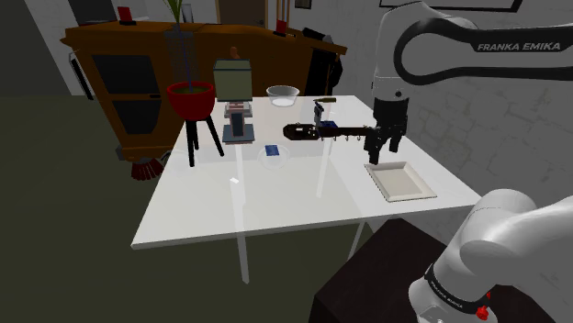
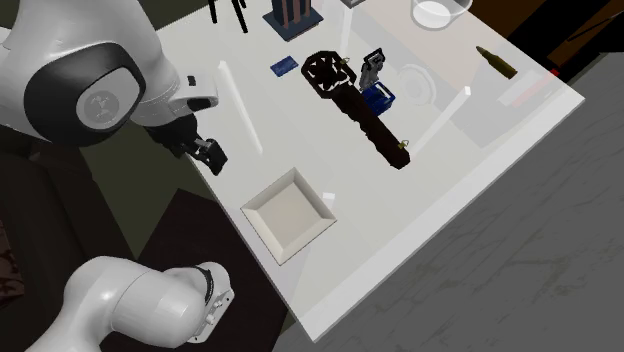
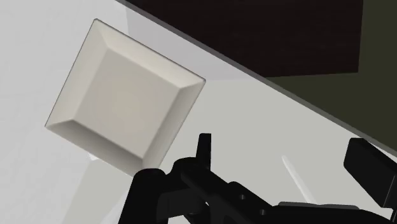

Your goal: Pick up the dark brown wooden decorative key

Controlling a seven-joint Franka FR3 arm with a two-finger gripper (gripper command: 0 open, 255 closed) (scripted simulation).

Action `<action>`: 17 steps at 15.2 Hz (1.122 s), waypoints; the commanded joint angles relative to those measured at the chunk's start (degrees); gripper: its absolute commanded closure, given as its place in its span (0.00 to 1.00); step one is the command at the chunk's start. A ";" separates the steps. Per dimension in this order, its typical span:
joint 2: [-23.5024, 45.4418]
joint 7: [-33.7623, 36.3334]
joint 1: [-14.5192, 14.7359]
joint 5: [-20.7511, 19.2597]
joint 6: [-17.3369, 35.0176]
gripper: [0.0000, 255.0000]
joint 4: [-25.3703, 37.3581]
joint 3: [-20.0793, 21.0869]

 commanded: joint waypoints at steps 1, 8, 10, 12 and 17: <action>0.00 0.00 0.00 0.00 0.00 0.00 0.00 0.00; 6.64 -17.13 -0.64 -7.15 7.75 0.00 1.40 -9.63; 9.45 -21.90 -0.55 -8.51 10.11 0.00 2.66 -12.28; 12.61 -26.68 -0.32 -9.46 12.46 0.00 4.31 -14.85; 21.78 -38.83 0.75 -9.74 17.93 0.00 9.99 -20.84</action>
